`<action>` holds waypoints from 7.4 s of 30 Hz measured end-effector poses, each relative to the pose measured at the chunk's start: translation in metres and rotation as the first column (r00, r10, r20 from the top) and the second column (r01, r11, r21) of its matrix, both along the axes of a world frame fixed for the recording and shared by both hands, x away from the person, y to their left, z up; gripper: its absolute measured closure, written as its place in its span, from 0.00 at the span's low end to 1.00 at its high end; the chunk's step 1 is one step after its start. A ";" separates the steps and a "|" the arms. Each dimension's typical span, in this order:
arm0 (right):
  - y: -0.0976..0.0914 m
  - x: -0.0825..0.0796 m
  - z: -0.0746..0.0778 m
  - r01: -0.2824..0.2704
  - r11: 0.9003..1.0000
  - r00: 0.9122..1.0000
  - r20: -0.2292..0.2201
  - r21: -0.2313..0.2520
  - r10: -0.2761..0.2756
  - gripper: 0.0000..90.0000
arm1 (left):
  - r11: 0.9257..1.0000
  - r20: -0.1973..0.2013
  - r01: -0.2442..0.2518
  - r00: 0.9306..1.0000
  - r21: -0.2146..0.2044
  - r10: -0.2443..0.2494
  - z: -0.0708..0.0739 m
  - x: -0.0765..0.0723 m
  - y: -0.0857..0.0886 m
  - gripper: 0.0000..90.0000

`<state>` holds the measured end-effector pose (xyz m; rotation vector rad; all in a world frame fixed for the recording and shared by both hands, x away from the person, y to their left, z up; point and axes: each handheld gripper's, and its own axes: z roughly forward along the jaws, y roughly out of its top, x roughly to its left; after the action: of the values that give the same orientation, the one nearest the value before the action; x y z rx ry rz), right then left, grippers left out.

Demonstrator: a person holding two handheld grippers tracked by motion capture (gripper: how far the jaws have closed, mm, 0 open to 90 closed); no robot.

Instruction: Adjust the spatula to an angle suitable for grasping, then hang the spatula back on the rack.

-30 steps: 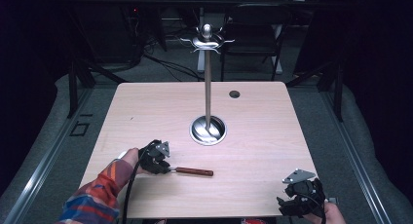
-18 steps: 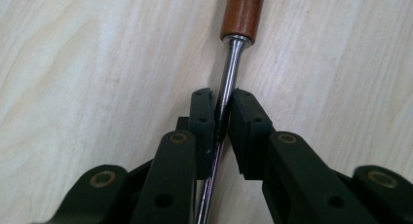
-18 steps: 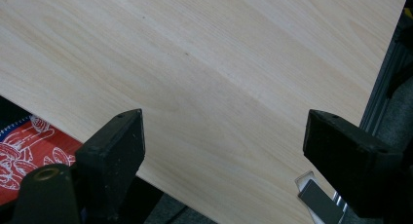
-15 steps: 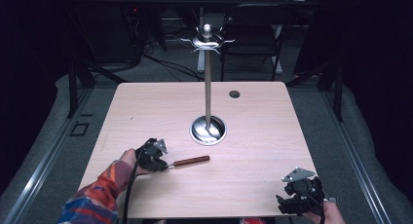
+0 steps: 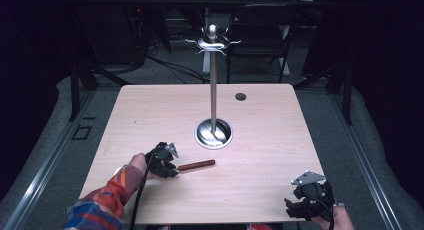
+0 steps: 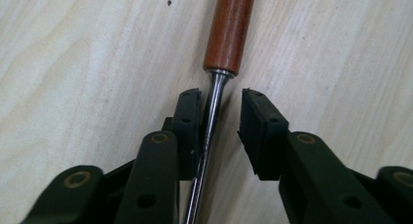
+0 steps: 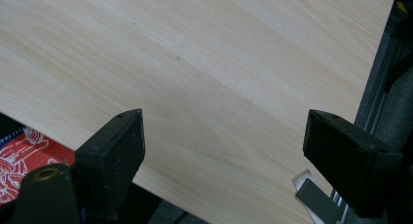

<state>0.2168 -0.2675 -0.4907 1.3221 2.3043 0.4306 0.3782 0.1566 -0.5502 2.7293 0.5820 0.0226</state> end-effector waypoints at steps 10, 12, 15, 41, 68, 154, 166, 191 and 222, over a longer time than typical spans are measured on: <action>-0.001 0.000 0.000 0.009 1.000 1.000 0.004 0.011 -0.009 0.17 | 0.999 0.060 0.010 0.998 0.045 -0.013 0.001 -0.001 -0.008 0.87; -0.001 0.000 0.000 0.012 1.000 1.000 0.008 0.017 -0.012 0.17 | 0.998 0.074 0.018 0.997 0.055 -0.022 0.001 -0.001 -0.010 0.89; -0.002 0.000 0.001 0.013 1.000 1.000 0.005 0.016 -0.013 0.17 | 0.998 0.086 0.021 0.996 0.060 -0.027 0.001 -0.002 -0.011 0.91; -0.003 -0.001 -0.001 0.017 1.000 1.000 0.000 0.017 -0.017 0.17 | 0.990 0.170 -0.030 0.984 -0.141 0.054 0.025 -0.005 0.013 0.93; -0.003 -0.001 0.000 0.007 1.000 1.000 -0.018 0.006 -0.007 0.17 | 0.920 0.355 -0.137 0.893 -0.367 0.275 0.065 -0.020 0.057 0.94; -0.003 -0.002 -0.003 -0.016 1.000 0.998 -0.059 -0.005 0.016 0.17 | 0.727 0.425 -0.136 0.733 -0.673 0.531 0.156 0.014 -0.012 0.94; -0.003 -0.002 -0.003 -0.015 1.000 0.998 -0.063 -0.006 0.015 0.17 | 0.730 0.425 -0.120 0.745 -0.672 0.515 0.167 0.021 -0.020 0.94; -0.004 -0.002 -0.003 -0.012 1.000 0.998 -0.065 -0.009 0.012 0.17 | 0.756 0.473 -0.105 0.723 -0.646 0.503 0.176 0.031 -0.042 0.93; -0.004 -0.002 -0.002 -0.005 1.000 0.998 -0.067 -0.020 0.004 0.17 | 0.781 0.483 -0.123 0.724 -0.612 0.492 0.172 0.028 -0.060 0.90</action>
<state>0.2150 -0.2716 -0.4926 1.3409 2.3602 0.3690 0.4066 0.0969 -0.3781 1.8561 0.7141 0.7179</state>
